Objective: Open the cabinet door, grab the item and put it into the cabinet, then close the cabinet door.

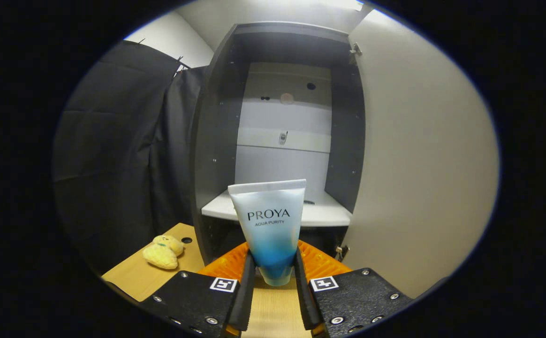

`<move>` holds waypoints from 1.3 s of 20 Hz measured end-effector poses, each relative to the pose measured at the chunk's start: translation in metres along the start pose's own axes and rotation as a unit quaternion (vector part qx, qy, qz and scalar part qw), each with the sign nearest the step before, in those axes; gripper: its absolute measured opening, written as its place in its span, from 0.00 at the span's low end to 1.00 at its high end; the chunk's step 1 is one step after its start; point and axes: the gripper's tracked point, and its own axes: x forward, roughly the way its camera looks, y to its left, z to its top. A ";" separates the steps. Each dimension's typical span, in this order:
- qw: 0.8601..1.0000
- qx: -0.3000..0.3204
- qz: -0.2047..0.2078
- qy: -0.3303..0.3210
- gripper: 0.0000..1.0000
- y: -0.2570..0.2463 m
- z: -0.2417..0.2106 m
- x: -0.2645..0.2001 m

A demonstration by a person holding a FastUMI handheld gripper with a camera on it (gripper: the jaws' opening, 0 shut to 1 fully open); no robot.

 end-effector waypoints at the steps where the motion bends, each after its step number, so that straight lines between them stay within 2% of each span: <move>1: 1.000 0.000 0.002 -0.002 0.43 -0.003 0.010 0.016; 7: 1.000 -0.012 0.020 -0.013 0.43 -0.009 0.048 0.116; 10: 1.000 0.002 0.024 -0.013 0.43 -0.013 0.052 0.160; 13: 1.000 0.004 0.026 -0.002 0.43 -0.013 0.039 0.194; 18: 0.999 0.027 0.030 0.019 0.43 -0.013 0.014 0.216; 23: 0.999 0.030 0.032 0.009 0.43 -0.015 0.015 0.215; 26: 0.998 0.037 0.041 0.003 0.48 -0.010 0.015 0.211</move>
